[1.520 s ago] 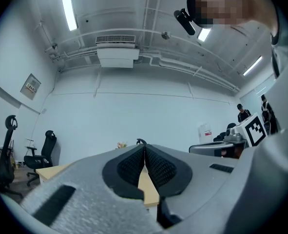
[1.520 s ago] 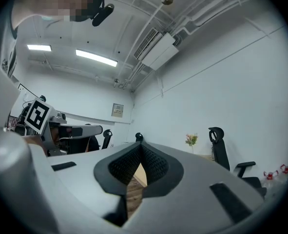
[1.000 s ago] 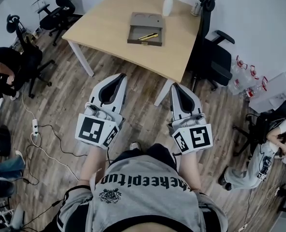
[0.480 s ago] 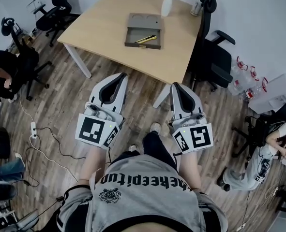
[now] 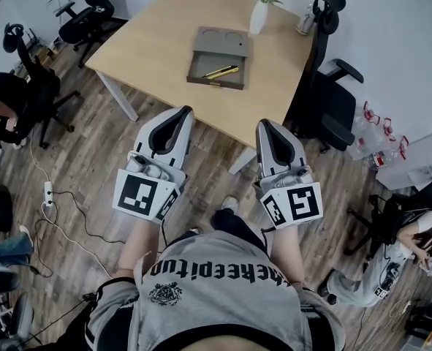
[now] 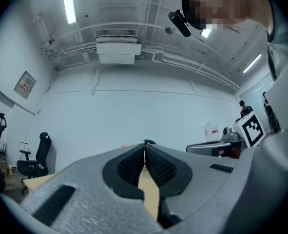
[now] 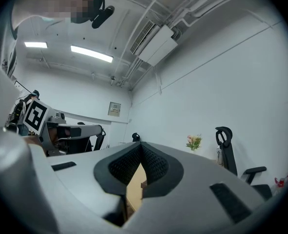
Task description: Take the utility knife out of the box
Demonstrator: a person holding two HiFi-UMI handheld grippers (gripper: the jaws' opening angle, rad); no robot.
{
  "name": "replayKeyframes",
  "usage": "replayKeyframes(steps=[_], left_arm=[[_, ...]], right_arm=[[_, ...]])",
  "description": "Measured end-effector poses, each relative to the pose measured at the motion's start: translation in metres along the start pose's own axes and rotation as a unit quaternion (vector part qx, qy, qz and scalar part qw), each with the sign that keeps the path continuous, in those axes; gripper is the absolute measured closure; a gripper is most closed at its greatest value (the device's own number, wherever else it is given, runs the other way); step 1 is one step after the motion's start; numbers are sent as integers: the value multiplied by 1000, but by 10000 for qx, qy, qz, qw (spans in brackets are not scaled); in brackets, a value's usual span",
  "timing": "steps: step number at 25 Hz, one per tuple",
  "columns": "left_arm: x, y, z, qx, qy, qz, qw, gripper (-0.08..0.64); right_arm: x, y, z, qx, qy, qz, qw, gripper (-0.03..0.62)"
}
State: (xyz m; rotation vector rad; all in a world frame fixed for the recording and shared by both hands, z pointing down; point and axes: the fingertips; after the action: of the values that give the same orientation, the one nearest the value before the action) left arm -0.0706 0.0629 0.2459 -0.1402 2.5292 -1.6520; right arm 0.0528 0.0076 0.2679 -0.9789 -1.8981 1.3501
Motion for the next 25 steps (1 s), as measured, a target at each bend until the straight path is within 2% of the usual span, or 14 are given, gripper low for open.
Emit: replayKeyframes(steps=[25], left_arm=[[12, -45, 112, -10, 809, 263, 9964, 541]], right_arm=[[-118, -37, 73, 12, 789, 357, 9962, 586]])
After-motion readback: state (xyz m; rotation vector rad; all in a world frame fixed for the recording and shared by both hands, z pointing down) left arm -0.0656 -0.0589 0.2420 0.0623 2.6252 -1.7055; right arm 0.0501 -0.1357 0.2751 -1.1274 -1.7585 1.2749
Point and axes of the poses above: the fingertips, and each gripper's own axes: z forward along the fingers, x to its left, y out of its top, and after that the axes turned 12 degrees about -x, right-handed
